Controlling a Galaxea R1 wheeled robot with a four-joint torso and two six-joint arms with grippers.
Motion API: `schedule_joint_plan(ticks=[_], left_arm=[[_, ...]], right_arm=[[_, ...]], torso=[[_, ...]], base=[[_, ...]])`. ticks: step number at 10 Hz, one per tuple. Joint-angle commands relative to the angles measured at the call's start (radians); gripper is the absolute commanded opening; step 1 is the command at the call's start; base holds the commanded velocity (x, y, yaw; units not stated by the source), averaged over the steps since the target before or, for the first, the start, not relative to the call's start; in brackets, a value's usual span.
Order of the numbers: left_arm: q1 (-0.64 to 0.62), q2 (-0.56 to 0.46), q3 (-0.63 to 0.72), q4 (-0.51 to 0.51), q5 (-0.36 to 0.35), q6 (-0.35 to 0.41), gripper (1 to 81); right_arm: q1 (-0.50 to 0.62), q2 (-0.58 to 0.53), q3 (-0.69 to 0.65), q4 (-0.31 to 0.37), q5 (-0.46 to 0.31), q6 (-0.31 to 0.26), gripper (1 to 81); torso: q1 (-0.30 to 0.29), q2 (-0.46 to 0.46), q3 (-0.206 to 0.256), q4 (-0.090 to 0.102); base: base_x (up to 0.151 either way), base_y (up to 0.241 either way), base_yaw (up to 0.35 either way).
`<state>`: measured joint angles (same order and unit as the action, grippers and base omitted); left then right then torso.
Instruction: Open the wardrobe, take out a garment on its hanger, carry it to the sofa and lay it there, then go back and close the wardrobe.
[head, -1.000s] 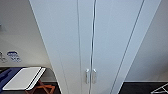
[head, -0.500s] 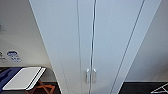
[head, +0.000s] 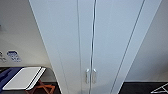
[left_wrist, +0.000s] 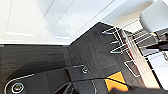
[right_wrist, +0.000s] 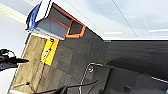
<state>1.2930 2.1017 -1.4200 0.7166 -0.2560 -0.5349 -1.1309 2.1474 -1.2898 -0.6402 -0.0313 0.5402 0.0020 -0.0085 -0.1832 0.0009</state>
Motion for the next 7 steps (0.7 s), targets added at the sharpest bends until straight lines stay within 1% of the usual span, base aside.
schedule_joint_plan(ticks=[1,2,4,6,7], left_arm=[[-0.148,-0.106,0.101,0.046,0.004,0.004,81.1],[-0.184,-0.121,0.121,0.046,0.006,0.003,81.1],[-0.244,-0.153,0.157,0.040,0.007,-0.002,81.1],[-0.307,-0.173,0.176,0.034,0.006,-0.008,81.1],[-0.338,-0.178,0.185,0.032,0.007,-0.010,81.1]], right_arm=[[0.162,-0.076,0.110,-0.010,-0.022,0.000,81.1],[0.199,-0.084,0.135,-0.006,-0.033,0.003,81.1],[0.271,-0.084,0.168,-0.004,-0.084,0.006,81.1],[0.344,-0.079,0.198,-0.001,-0.103,0.010,81.1],[0.377,-0.071,0.224,0.001,-0.139,0.010,81.1]], torso=[[0.000,0.000,0.000,0.000],[0.000,0.000,0.000,0.000],[0.000,0.000,0.000,0.000],[0.000,0.000,-0.001,0.000],[0.000,0.001,-0.001,0.000]], base=[[0.000,0.000,0.000],[0.000,0.000,0.000],[0.000,0.000,0.000],[0.000,0.000,0.000],[0.000,0.000,0.000]])
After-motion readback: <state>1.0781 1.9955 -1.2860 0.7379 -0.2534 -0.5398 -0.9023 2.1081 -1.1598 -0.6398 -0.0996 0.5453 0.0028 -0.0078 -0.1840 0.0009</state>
